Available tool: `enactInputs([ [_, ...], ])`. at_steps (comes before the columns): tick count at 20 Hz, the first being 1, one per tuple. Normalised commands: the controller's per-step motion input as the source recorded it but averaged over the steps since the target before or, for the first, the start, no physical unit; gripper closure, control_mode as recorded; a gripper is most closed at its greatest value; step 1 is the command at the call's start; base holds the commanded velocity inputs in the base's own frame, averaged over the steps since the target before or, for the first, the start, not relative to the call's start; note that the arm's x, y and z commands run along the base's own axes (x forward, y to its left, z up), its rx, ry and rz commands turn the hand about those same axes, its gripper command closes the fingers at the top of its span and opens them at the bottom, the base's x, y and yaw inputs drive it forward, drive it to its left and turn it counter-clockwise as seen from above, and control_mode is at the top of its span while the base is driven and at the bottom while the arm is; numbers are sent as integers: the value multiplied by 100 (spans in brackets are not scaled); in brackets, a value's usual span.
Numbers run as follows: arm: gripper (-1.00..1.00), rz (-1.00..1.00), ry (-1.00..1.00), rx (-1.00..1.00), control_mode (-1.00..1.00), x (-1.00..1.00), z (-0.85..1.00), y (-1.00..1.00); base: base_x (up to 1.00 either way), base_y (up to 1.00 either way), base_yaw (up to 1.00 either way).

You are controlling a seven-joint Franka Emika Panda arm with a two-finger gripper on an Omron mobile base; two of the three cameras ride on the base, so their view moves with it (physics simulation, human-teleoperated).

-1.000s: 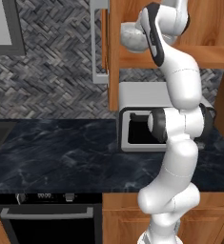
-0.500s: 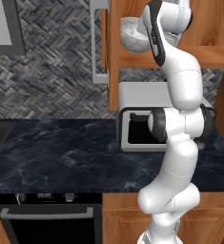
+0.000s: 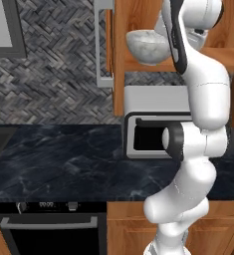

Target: Pick up the bowls from the cabinet and place each bowl in front of a stool on the dining counter.

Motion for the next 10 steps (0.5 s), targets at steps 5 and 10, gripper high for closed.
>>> enactInputs([
  [5,100,-9,0,0,-100,-100,-17,0,0,0,0],
  [10,100,-16,-8,1,-100,-100,-26,0,0,0,0],
])
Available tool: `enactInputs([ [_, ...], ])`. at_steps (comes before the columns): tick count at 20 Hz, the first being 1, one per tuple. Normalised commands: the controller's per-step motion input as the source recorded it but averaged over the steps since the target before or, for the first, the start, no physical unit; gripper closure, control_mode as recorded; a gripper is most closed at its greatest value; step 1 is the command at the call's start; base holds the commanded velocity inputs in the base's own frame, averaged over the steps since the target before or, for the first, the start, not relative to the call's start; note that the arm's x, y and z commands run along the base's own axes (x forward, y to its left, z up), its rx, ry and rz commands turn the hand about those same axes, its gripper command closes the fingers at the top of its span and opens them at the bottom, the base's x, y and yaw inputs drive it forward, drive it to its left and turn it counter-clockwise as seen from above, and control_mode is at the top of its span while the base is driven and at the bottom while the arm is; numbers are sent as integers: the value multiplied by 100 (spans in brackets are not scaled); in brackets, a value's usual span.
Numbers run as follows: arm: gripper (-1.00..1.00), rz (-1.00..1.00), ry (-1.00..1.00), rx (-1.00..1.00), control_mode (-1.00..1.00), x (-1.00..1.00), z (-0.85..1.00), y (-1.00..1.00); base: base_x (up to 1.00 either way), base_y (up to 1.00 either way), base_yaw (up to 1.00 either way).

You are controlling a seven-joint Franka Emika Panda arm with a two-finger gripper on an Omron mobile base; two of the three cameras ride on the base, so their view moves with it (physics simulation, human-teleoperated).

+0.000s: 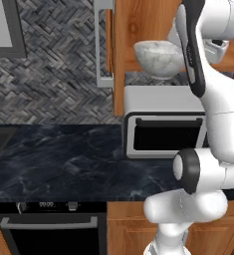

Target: Pick up the bowls from the cabinet and place each bowl in front of a stool on the dining counter.

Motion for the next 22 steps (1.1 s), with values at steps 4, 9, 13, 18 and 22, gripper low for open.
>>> enactInputs([
  [4,100,-15,-16,4,-100,-100,-28,0,0,0,0],
  [9,100,-9,-3,8,-100,-100,-1,-12,0,0,0],
  [13,100,-3,0,4,-100,-91,0,-19,0,0,0],
  [18,100,0,0,3,-100,-79,0,-19,0,0,0],
  [22,100,0,0,0,-100,-71,0,-19,0,0,0],
])
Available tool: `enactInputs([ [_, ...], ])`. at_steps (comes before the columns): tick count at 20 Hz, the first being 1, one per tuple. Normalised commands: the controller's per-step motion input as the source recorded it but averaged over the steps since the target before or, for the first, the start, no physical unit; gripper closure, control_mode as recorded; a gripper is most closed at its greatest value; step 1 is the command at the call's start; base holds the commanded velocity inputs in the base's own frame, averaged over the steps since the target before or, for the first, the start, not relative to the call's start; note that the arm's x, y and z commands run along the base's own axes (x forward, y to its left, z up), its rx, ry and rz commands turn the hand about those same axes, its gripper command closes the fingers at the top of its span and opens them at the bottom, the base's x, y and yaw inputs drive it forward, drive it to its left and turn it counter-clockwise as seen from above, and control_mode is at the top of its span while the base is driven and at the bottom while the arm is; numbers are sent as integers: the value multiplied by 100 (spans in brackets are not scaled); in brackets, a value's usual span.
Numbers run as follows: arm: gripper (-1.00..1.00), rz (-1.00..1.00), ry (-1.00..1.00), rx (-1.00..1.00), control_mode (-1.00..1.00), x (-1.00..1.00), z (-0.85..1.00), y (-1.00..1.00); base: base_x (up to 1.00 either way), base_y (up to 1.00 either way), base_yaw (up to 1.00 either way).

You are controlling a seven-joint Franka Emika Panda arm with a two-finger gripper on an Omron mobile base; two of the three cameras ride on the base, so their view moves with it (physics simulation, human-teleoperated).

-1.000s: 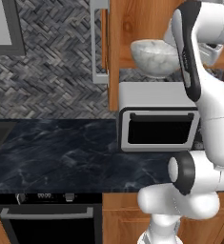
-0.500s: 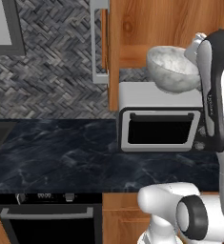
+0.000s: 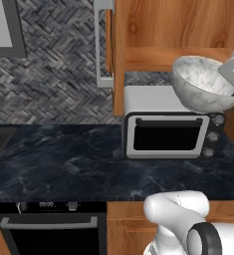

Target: Pick up the bowls from the cabinet and place each bowl in front of a stool on the dining counter.

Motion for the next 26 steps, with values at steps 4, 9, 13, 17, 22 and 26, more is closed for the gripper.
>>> enactInputs([
  [4,100,0,0,0,-100,-71,0,-12,0,0,0],
  [9,100,0,1,0,-100,-74,-8,0,0,0,0],
  [13,100,0,0,0,100,0,0,0,-58,0,0],
  [17,100,0,0,0,100,0,0,0,-36,2,5],
  [22,100,0,0,0,100,0,0,0,-12,27,22],
  [26,100,0,0,0,100,0,0,0,1,51,46],
])
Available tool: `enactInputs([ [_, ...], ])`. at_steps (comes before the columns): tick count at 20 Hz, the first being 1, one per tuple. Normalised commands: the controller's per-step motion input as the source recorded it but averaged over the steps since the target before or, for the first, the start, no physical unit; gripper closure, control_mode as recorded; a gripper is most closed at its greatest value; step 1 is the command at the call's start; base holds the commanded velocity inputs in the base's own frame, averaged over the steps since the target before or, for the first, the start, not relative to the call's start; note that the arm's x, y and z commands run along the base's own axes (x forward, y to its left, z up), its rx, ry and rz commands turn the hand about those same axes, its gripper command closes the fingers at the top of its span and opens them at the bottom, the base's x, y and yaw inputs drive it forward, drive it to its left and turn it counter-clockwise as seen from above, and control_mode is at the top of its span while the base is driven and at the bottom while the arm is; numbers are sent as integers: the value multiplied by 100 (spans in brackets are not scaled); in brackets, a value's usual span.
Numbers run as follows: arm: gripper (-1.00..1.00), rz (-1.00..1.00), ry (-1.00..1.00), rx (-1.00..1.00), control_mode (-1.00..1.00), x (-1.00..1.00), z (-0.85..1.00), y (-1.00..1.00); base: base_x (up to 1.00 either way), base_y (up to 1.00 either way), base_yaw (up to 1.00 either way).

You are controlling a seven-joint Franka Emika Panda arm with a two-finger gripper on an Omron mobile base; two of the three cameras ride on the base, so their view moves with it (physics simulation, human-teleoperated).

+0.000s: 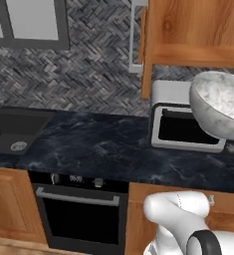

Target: Pick up the bowls from the cabinet and place each bowl in front of a stool on the dining counter.

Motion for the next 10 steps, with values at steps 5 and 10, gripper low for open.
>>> enactInputs([
  [5,100,0,0,0,100,0,0,0,-1,35,73],
  [10,100,0,0,0,100,0,0,0,-14,28,87],
])
